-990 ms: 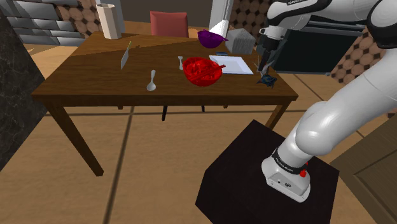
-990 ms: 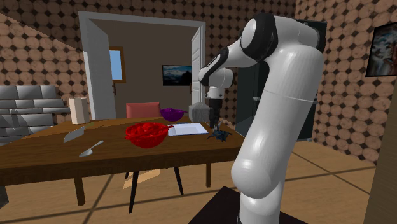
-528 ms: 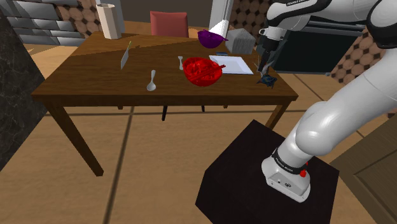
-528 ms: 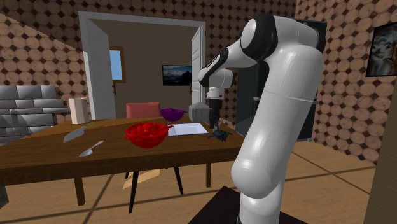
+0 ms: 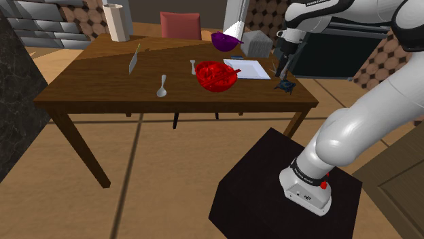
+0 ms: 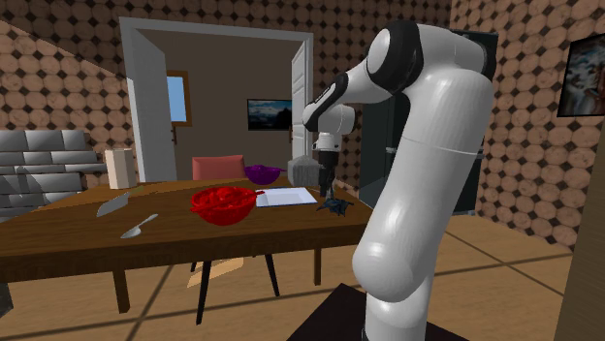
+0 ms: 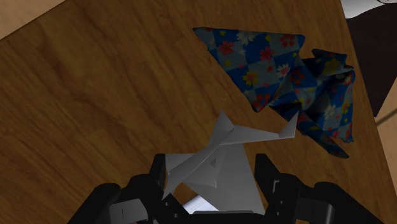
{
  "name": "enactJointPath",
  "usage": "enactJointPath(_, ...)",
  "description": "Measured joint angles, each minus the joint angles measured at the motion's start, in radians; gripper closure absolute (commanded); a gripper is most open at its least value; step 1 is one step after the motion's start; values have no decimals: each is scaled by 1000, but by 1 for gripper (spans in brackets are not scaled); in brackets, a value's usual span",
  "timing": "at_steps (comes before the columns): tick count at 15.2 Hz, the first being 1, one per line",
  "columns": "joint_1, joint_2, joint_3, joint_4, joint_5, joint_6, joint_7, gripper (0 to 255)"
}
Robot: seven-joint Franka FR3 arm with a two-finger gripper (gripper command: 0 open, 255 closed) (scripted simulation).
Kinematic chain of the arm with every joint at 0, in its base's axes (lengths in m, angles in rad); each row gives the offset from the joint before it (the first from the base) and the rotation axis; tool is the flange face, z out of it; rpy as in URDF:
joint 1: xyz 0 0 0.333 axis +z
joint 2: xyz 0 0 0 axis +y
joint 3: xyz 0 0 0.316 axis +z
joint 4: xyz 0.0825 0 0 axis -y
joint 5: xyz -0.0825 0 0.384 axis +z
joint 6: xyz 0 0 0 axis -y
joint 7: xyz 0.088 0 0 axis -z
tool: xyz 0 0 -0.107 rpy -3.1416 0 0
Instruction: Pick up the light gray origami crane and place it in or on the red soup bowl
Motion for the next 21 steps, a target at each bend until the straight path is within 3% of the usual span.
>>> enactJointPath(4,0,-1,1,5,0,-6,1,255)
enactJointPath(21,5,-37,31,195,-11,-223,34,255)
